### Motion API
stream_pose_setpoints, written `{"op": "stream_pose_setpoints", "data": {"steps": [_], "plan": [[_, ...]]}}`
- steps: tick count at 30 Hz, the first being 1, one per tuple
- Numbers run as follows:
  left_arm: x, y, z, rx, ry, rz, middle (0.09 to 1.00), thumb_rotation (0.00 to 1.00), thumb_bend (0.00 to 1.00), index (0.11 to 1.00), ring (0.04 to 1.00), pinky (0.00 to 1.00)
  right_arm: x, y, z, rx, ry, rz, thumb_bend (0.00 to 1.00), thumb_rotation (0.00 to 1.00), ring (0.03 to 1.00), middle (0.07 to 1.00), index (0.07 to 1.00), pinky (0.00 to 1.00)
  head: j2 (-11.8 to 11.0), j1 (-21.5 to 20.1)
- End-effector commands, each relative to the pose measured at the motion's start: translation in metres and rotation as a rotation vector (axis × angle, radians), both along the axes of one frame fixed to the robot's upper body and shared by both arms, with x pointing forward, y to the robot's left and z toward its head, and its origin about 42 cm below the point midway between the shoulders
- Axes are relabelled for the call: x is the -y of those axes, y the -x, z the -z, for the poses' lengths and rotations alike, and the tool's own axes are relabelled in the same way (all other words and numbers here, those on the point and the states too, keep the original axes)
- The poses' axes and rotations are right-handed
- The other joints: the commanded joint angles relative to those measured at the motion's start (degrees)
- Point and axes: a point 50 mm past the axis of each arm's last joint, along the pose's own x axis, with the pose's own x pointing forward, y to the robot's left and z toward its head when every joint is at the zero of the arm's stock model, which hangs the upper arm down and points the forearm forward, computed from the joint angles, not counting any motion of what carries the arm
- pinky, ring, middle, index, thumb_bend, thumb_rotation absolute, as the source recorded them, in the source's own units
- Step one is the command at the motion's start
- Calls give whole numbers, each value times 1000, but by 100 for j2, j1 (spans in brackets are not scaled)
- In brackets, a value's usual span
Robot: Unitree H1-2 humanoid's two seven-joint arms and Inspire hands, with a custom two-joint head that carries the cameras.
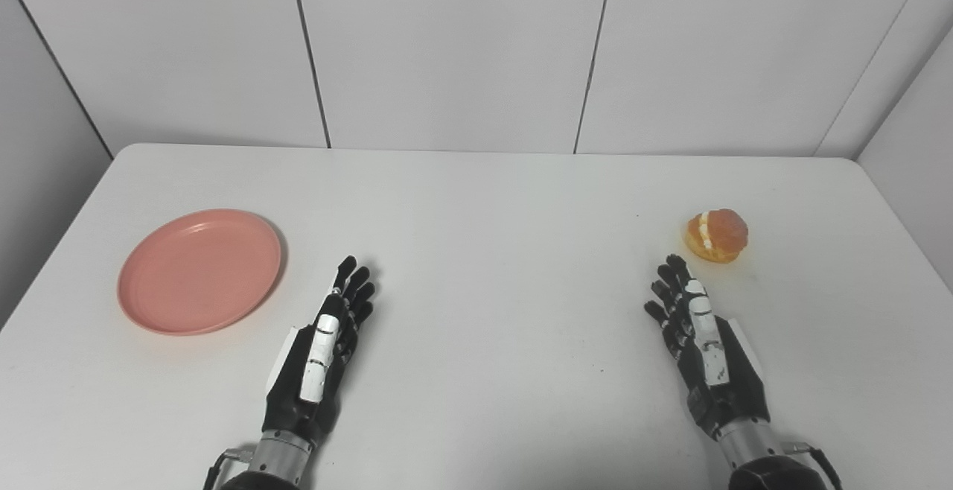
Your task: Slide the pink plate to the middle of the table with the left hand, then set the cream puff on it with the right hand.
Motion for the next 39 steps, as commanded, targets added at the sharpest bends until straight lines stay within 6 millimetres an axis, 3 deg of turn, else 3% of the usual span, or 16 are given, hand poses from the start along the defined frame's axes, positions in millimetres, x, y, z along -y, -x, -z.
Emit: {"op": "stream_pose_setpoints", "data": {"steps": [1, 9, 19, 26, 39], "plan": [[0, 8, 21, -72, 9, -2, 1000, 1000, 511, 996, 991, 1000, 0, -4, -5, 43, -5, 0, 378, 1000, 1000, 1000, 1000, 1000, -20, 20], [5, 9, 24, -84, 10, 0, 995, 1000, 503, 985, 989, 1000, 5, -3, -2, 43, -8, -3, 377, 1000, 1000, 1000, 1000, 1000, -191, 394], [26, 8, 34, -91, 30, -3, 980, 1000, 499, 968, 972, 977, 17, -1, 3, 43, 10, -1, 362, 1000, 1000, 1000, 1000, 1000, -653, 1335], [44, 8, 35, -102, 32, -18, 977, 1000, 495, 969, 967, 970, 27, -1, 4, 62, 24, -11, 321, 1000, 1000, 1000, 1000, 1000, -798, 1868], [49, 6, 34, -103, 15, -18, 978, 1000, 494, 973, 966, 978, 24, -1, 0, 81, -14, -24, 237, 1000, 1000, 1000, 1000, 1000, -869, 1986]]}}
